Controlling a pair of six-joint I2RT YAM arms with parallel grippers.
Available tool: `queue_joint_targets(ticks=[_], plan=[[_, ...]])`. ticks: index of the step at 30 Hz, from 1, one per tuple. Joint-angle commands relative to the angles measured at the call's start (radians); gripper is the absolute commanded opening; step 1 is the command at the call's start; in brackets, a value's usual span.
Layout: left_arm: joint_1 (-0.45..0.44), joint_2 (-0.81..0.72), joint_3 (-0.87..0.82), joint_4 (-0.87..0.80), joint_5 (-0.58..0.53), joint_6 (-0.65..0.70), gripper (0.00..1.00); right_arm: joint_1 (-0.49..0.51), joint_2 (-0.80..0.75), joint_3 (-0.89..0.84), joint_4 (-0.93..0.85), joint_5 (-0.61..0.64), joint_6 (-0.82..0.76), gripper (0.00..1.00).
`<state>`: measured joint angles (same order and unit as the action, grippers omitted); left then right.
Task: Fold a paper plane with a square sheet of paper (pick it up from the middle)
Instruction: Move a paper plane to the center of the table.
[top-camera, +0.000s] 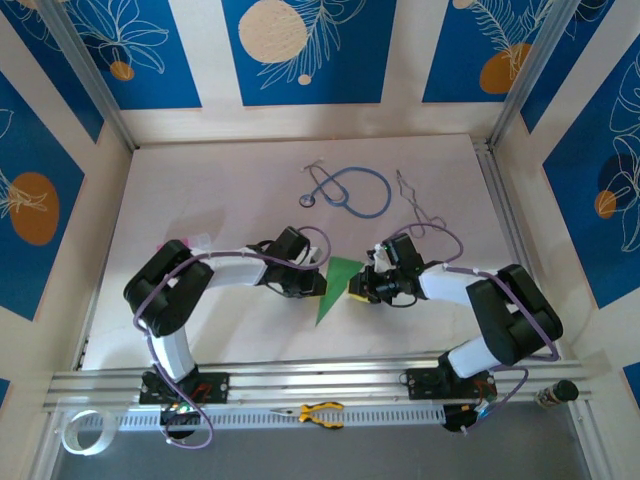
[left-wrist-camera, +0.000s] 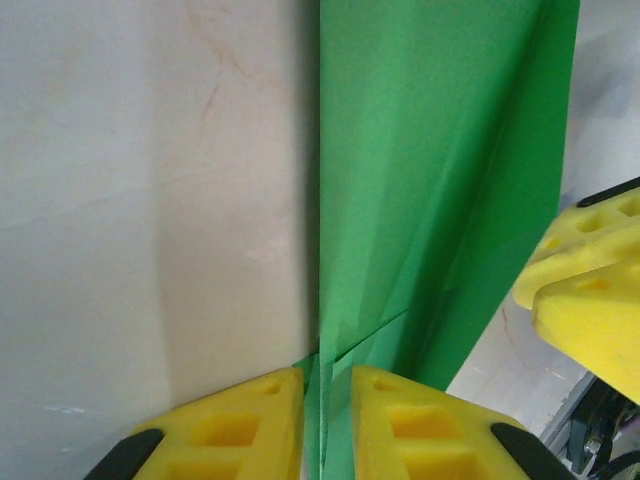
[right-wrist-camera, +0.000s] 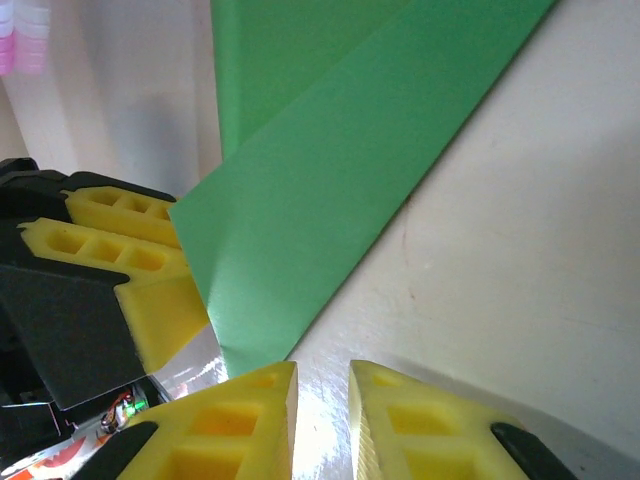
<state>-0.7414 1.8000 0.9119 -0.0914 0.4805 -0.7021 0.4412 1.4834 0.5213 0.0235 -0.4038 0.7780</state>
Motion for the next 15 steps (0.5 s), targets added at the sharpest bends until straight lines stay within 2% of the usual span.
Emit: queue_joint_targets(ticks=[1,15], plan=[[-0.012,0.036,0.007,0.053,0.072,-0.007,0.20,0.012,0.021,0.014,0.010,-0.036,-0.015,0.21],[-0.012,0.054,-0.011,0.152,0.138,-0.054,0.19,0.019,0.057,0.019,0.023,-0.053,-0.018,0.21]])
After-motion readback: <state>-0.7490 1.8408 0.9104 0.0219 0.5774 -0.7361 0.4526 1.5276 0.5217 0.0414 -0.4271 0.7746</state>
